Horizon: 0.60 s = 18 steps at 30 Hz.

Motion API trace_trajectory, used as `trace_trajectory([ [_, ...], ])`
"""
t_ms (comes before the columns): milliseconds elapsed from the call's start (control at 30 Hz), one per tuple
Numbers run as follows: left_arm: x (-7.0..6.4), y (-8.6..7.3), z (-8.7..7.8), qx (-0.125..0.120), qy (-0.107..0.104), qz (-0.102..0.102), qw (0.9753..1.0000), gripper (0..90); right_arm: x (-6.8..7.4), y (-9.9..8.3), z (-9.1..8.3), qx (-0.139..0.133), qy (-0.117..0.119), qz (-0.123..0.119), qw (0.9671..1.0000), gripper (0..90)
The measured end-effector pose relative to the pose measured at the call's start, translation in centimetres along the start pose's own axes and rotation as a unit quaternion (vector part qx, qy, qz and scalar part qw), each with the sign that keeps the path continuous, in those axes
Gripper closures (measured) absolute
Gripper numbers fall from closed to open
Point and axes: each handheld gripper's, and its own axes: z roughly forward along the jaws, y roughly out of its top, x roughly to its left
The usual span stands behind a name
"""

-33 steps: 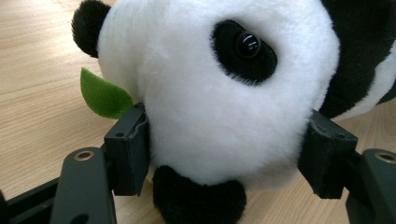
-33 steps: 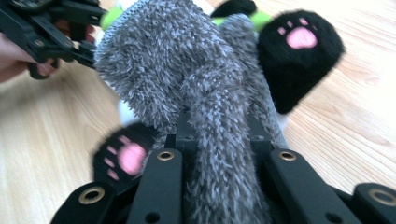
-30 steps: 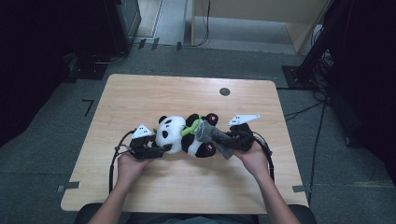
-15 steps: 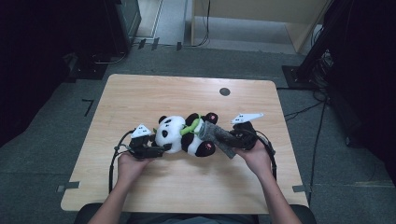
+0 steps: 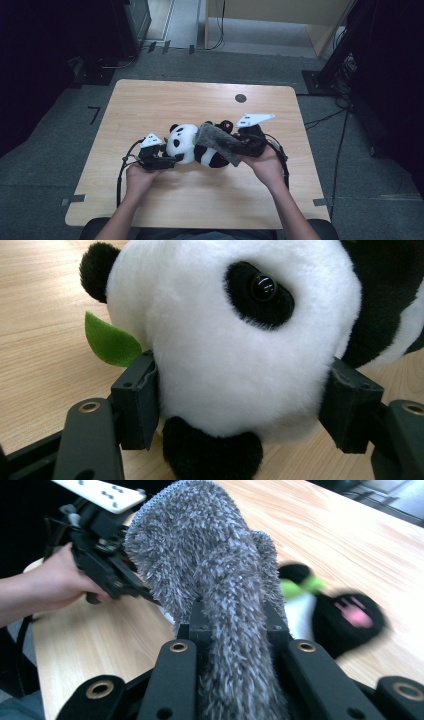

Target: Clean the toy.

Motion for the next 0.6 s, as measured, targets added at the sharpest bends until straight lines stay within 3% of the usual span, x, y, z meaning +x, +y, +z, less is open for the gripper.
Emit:
trace_trajectory([
  [133, 0.0, 0.0, 0.0, 0.0, -0.001, 0.0, 1.0, 28.8, 1.6, 1.7, 2.9, 0.019, 0.017, -0.017, 0.9995, 75.6],
  [167, 0.0, 0.0, 0.0, 0.0, 0.0, -0.001, 1.0, 28.9, 2.2, 2.2, 4.6, 0.027, 0.022, -0.023, 0.9991, 75.6],
  [233, 0.0, 0.0, 0.0, -0.001, -0.001, -0.002, 1.0, 28.9, 2.4, 2.3, 5.2, 0.032, 0.024, -0.022, 0.999, 75.5],
  [333, 0.0, 0.0, 0.0, -0.001, -0.001, -0.003, 1.0, 29.1, 3.1, 2.7, 8.3, 0.04, 0.021, -0.015, 0.9989, 75.5],
  [600, 0.0, 0.1, 0.0, 0.0, 0.0, -0.007, 1.0, 29.8, 3.8, 2.2, 11.0, 0.061, -0.001, -0.014, 0.9981, 75.5],
])
